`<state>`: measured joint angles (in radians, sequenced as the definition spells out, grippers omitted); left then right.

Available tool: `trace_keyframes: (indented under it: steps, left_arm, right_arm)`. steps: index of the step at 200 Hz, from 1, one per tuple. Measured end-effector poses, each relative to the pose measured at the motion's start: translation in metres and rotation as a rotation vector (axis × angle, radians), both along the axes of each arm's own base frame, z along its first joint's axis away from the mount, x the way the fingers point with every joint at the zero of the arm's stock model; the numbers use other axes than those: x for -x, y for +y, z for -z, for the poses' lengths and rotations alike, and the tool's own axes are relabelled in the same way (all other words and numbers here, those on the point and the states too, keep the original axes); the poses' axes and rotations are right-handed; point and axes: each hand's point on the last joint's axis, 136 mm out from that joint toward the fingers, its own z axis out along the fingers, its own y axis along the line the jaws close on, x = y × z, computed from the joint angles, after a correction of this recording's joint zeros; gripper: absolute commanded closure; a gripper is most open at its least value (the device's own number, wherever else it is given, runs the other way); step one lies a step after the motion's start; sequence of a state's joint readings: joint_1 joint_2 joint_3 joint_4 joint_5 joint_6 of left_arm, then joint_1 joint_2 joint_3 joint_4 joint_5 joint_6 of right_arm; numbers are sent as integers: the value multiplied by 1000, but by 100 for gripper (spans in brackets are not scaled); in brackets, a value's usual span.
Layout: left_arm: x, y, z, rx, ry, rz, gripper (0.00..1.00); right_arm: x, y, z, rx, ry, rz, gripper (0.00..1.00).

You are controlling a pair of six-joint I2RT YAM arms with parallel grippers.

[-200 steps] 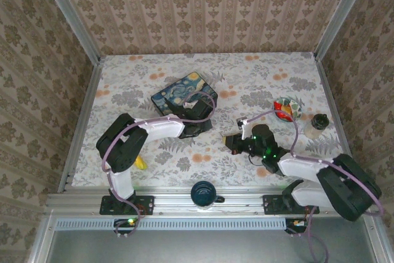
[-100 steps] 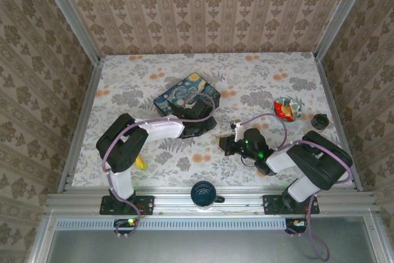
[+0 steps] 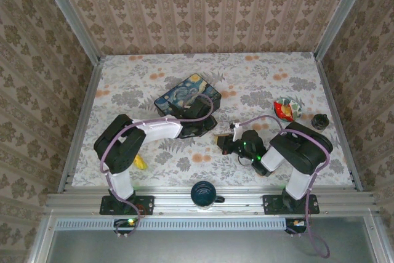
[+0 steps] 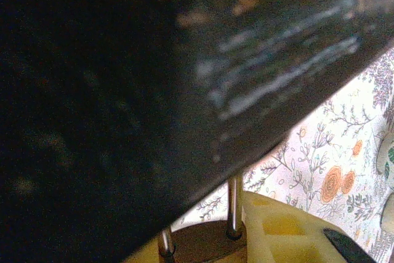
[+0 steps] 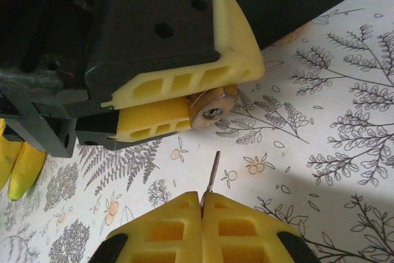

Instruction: Unlock a padlock with a key

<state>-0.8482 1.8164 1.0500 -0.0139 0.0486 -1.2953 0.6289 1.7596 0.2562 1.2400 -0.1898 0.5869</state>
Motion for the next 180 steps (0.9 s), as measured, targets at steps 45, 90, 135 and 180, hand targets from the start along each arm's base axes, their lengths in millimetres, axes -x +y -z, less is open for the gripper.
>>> trace_keyframes:
  steps: [45,90,135,180]
  left_arm:
    - [0,0,-1,15,11,-8,100]
    - [0,-1,-2,23,18,-9,100]
    - [1,-1,-2,27,22,-10,100]
    - [1,-2,-3,38,31,-15,100]
  right_arm:
    - [-7,-5,-8,-1,-33,44,100]
    - [-9,-6,-10,1,-44,57,100]
    - [-11,-5,-12,-3,-50,58,100]
    - [-12,-5,-17,-12,-62,57,100]
